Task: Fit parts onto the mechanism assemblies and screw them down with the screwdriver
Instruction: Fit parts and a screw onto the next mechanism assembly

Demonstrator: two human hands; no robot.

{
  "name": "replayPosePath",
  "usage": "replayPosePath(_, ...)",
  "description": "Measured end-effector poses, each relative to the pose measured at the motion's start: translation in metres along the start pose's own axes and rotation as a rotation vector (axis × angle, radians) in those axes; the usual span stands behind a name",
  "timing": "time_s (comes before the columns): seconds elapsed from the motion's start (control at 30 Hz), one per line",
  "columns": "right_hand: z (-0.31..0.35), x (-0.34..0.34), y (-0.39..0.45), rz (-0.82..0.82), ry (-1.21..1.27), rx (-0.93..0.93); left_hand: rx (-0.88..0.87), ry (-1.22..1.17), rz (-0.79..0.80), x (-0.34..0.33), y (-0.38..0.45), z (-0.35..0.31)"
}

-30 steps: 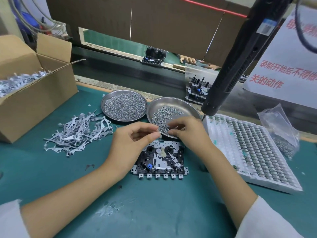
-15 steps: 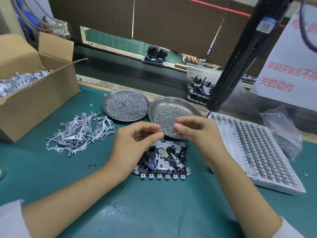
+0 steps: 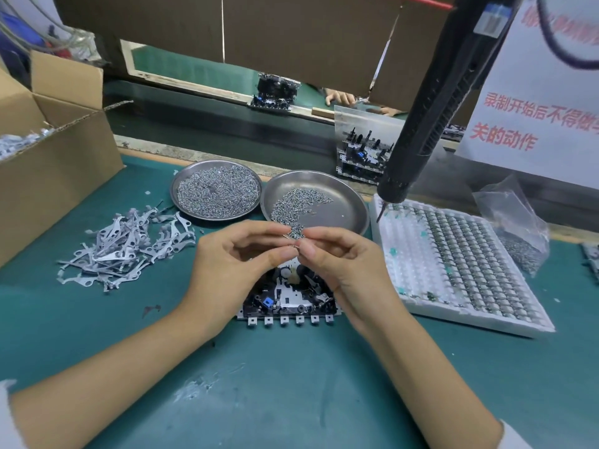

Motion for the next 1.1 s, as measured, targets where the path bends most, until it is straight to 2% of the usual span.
replayPosePath(0.47, -0.0021, 0.0042, 0.0026, 0.098, 0.015, -0.160, -0.035, -0.020, 0.026, -0.0032, -0.0019, 0.0026)
replayPosePath(0.87, -0.0017, 0.0053, 0.0022, 0.119, 0.027, -0.215, -0.055, 0.010, 0.024, -0.0049, -0.0031, -0.0018)
replayPosePath(1.1, 0.0005, 0.0057, -0.0007, 0.126, -0.061, -0.244, -0.074, 0.016, 0.040, -0.0067, -0.0042, -0.0022)
Point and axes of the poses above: each hand's wrist, its own y-axis towards the middle knuckle, its own x-axis out of the back of the hand, z = x × y, the point moved 5 cm from there along y, towards the middle knuckle, and after that the axes turned 9 degrees about -x, right-handed, at the moved point
